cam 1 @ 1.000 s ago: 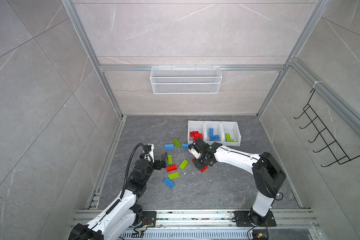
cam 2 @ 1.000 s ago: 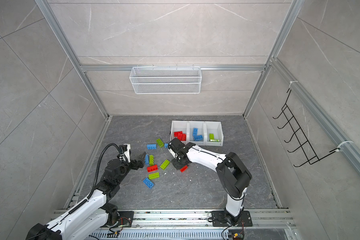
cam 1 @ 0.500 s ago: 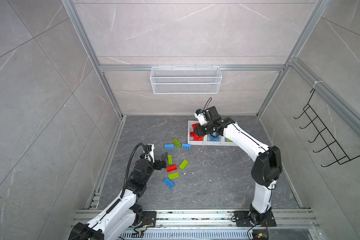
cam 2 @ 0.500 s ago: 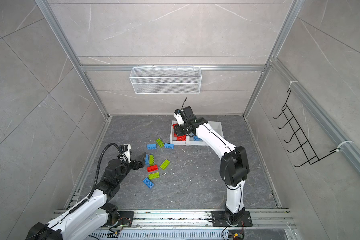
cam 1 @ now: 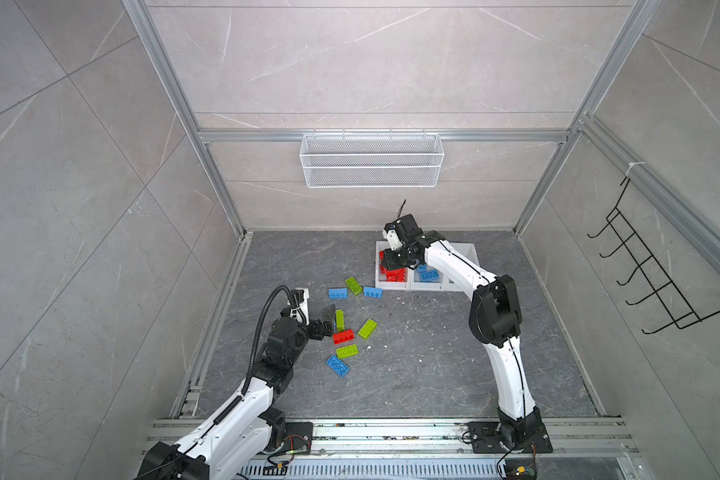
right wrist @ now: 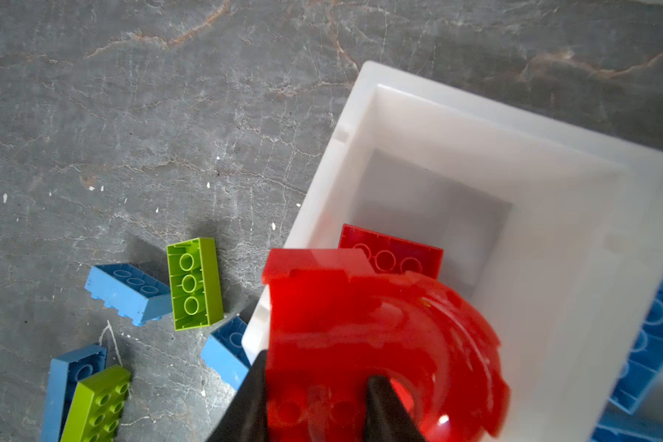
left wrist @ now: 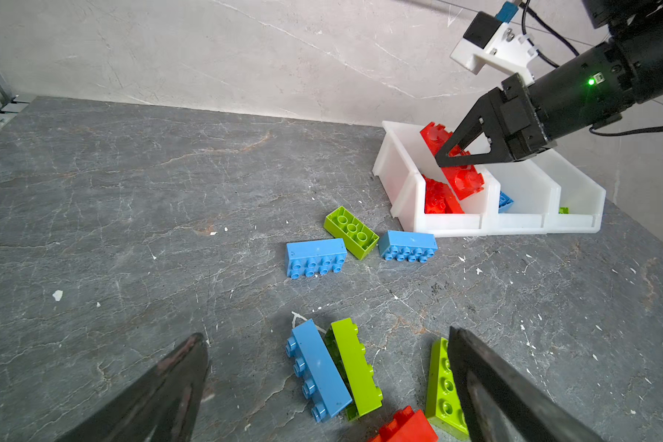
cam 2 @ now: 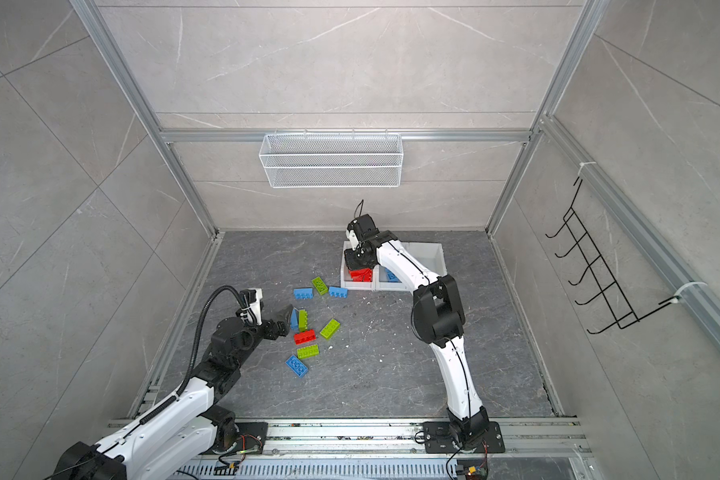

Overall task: Sort the legos into containers by color
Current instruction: 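Carry the red arch with the right gripper into the red compartment, then release the red arch and move the right gripper back over the brick pile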

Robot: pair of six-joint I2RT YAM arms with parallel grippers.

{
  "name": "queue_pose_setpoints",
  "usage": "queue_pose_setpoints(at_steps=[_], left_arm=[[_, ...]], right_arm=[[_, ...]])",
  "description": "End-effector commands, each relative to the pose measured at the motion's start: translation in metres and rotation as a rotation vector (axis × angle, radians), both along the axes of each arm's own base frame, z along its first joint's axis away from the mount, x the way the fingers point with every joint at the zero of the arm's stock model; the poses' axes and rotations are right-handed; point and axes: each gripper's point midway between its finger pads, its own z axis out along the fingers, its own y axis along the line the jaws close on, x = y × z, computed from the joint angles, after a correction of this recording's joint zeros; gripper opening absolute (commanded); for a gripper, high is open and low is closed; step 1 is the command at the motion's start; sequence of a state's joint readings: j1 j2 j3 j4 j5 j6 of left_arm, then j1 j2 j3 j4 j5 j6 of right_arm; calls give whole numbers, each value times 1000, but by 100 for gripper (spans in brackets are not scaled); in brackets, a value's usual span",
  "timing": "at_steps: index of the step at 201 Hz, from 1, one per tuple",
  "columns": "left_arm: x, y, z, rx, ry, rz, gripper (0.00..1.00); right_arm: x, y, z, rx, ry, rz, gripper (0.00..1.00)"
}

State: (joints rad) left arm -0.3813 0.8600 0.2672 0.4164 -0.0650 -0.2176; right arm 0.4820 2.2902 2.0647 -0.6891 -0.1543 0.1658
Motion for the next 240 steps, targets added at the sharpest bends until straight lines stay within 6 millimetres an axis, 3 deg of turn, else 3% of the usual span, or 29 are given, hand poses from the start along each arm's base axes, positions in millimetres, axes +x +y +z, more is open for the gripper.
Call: queue_pose_setpoints(at_steps=[1,10,24,43,60,87,123,145,169,240], left_arm=[[5,-4,24,-45,-64,-9,100],[5,-4,24,-44,-64,-9,100],[5,-4,23,-44,-63,-10,100],[6,-4,22,-43,-61,-8,100],[5,-4,24,-43,-65,-9,100],[4,-2,28,-42,-77,-4,100],[1,1,30,-39,-88,6,100],[1,2,31,-34,-89,12,100],[1,4,32,-32,-93,16,100],[-1,6,34,-26,-102,26,100]], right_arm=[[10,-2,-1,29,1,-37,19],[12,-3,-2,34,0,-46,25],[15,-5,-1,36,-3,-57,46],[14,-5,7,46,-10,-49,58],[10,-5,21,59,-27,-43,62],[-6,-7,61,88,-92,-39,66],[-61,25,82,117,-152,130,75],[-84,41,73,52,-146,284,73],[-97,48,54,-17,-103,397,71],[-96,87,-8,-147,-57,506,75]])
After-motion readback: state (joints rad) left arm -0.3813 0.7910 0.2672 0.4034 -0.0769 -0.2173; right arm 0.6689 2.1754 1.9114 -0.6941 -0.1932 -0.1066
